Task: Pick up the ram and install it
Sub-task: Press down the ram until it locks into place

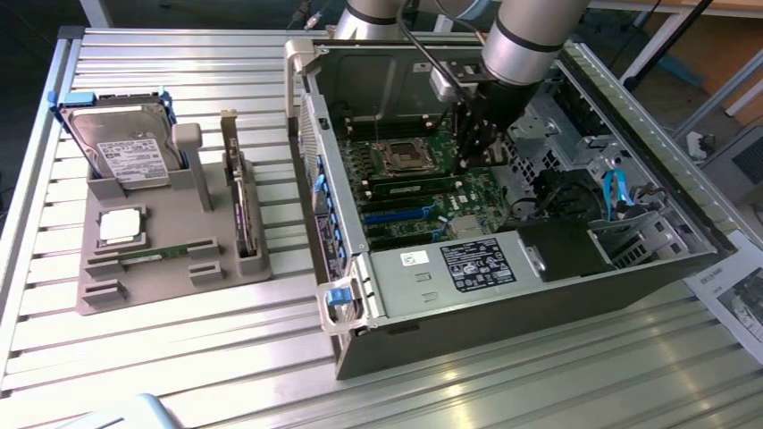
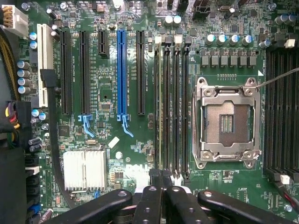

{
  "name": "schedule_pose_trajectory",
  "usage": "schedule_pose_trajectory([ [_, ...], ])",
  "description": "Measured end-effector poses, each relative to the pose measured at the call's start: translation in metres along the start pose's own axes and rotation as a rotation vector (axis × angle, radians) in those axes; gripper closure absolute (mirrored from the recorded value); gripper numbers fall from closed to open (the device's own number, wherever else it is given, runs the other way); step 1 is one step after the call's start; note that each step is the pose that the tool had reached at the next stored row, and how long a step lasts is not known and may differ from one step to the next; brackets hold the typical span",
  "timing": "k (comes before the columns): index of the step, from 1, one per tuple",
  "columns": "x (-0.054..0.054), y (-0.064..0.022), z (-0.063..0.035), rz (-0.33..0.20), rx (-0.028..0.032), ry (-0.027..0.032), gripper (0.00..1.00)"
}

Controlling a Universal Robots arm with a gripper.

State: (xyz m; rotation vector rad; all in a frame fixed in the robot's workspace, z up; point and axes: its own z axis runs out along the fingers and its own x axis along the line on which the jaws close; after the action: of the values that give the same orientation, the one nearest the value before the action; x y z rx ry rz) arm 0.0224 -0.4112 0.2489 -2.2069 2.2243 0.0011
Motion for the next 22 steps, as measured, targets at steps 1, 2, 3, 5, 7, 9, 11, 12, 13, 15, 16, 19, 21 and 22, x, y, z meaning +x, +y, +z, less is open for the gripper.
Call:
schedule_pose_trajectory([
  [1,0.0,-0.0008,0.0,0.0,0.0,0.0,0.9],
  [2,0.0,-0.002,0.0,0.0,0.0,-0.0001,0.9],
  [3,0.0,-0.0032,0.0,0.0,0.0,0.0,0.9],
  [5,0.0,-0.0032,0.0001,0.0,-0.0001,0.0,0.9],
  [7,0.0,-0.0033,0.0014,0.0,0.0001,-0.0004,0.9],
  [9,0.0,-0.0033,0.0033,0.0,0.0,-0.0004,0.9],
  [11,0.0,-0.0033,0.0047,0.0,0.0,-0.0004,0.9],
  [12,0.0,-0.0033,0.0052,0.0,0.0,-0.0003,0.9],
  [13,0.0,-0.0033,0.0052,0.0,-0.0001,-0.0001,0.9],
  [15,-0.0001,-0.0032,0.0054,0.0,0.0,-0.0004,0.9],
  [16,-0.0002,-0.0029,0.0056,0.0,0.0,-0.0003,0.9],
  [19,-0.0002,-0.0029,0.0057,0.0,0.0,-0.0002,0.9],
  [21,-0.0002,-0.0028,0.0073,0.0,0.0,-0.0005,0.9],
  [22,-0.0002,-0.0028,0.0085,0.0,0.0,-0.0004,0.9],
])
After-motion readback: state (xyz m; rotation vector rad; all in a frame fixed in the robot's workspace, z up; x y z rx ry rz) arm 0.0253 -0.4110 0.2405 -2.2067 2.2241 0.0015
